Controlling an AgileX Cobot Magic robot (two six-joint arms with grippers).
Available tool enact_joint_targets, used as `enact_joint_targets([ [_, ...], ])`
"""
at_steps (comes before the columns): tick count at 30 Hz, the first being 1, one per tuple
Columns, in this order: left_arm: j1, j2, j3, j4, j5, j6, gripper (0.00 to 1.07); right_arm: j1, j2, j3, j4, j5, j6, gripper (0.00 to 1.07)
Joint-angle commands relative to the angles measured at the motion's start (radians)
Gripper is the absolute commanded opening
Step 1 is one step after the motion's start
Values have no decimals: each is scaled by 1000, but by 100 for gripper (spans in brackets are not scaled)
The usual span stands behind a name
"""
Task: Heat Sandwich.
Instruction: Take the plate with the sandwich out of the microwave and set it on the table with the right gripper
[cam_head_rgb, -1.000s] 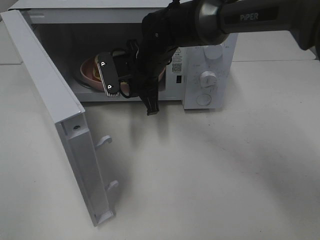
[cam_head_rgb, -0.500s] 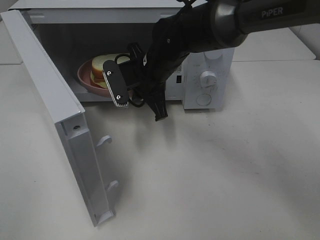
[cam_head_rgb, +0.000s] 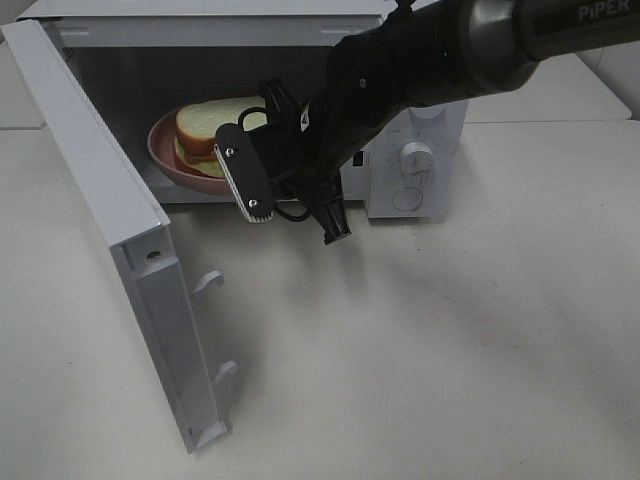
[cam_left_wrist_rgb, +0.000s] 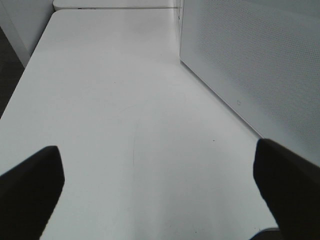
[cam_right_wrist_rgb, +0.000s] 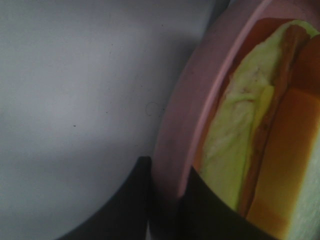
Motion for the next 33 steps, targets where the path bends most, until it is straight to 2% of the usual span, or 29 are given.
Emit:
enact_joint_targets([
  [1, 2, -16, 2, -2, -15, -1, 98, -2, -47, 35, -1, -30, 1, 0],
  [11, 2, -16, 2, -2, -15, -1, 98, 0, -135, 172, -1, -89, 0, 0],
  [15, 2, -16, 2, -2, -15, -1, 98, 11, -212, 258, -1, -94, -21, 0],
  [33, 2, -16, 2, -2, -15, 0, 98, 11, -408, 471, -5, -120, -18, 0],
])
